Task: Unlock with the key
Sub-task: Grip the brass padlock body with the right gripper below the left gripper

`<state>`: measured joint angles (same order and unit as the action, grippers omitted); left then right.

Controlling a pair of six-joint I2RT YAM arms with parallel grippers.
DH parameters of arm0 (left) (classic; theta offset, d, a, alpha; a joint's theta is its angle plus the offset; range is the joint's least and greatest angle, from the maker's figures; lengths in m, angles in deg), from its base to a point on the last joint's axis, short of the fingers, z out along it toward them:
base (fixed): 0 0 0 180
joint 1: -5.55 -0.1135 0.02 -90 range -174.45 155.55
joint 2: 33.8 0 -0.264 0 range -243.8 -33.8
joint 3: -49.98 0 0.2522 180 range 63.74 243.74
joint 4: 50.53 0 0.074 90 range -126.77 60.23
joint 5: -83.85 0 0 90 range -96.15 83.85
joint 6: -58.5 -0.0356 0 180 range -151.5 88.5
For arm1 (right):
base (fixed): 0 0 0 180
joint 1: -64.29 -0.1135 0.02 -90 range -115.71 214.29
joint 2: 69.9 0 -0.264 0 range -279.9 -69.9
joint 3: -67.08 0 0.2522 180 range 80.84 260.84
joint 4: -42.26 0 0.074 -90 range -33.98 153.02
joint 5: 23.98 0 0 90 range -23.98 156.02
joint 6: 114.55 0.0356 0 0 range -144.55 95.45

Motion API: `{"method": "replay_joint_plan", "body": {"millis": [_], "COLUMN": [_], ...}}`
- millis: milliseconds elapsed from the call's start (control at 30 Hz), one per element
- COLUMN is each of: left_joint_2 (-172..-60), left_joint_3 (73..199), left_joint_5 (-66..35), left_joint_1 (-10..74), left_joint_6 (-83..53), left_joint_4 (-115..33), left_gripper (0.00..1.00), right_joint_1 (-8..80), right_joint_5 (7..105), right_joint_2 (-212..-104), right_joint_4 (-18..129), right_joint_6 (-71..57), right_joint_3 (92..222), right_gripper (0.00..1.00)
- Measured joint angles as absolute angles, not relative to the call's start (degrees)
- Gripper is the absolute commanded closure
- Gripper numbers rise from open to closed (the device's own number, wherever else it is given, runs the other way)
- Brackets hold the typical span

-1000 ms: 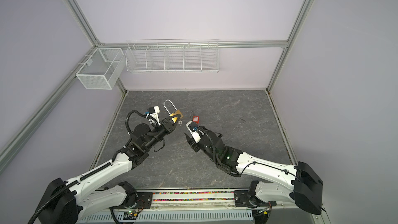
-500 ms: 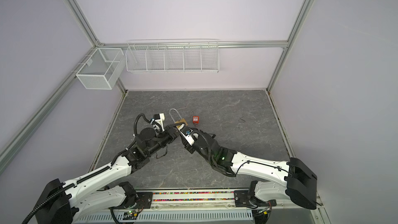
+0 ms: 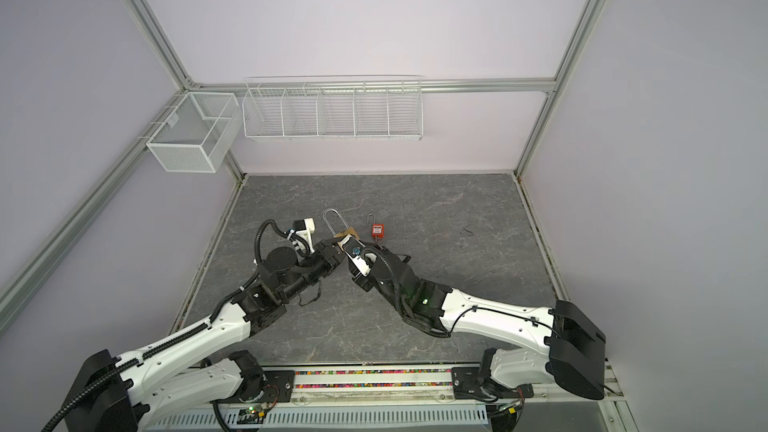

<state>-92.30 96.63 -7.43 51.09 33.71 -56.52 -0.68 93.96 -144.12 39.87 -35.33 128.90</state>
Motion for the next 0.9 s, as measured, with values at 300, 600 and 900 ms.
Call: {"method": "replay_joint_plan", "body": {"millis": [300,600,900], "left_joint_2": [-91.7,-91.3,-91.3], "left_joint_3": [96.6,96.6,96.6], "left_joint_5": [-7.4,-6.5,-6.6], "left_joint_1": [51.3,51.3,51.3], "left_joint_6": [33.8,34.1,34.0], "left_joint_4": [-55.6,-56.5,-56.8], "left_gripper": [1.00,1.00,1.00], "right_joint_1": [-0.7,-0.9,-1.2], "right_joint_5": [95.3,95.6,94.7], "right_joint_2": [-145.4,-145.9,-145.9], "right_joint_4": [41.4,44.3,44.7], "right_joint_6": [-35.5,-35.7,-35.7], "right_joint_3": [129.7,132.5,132.7], "right_gripper": [0.60,0.73,0.86]}}
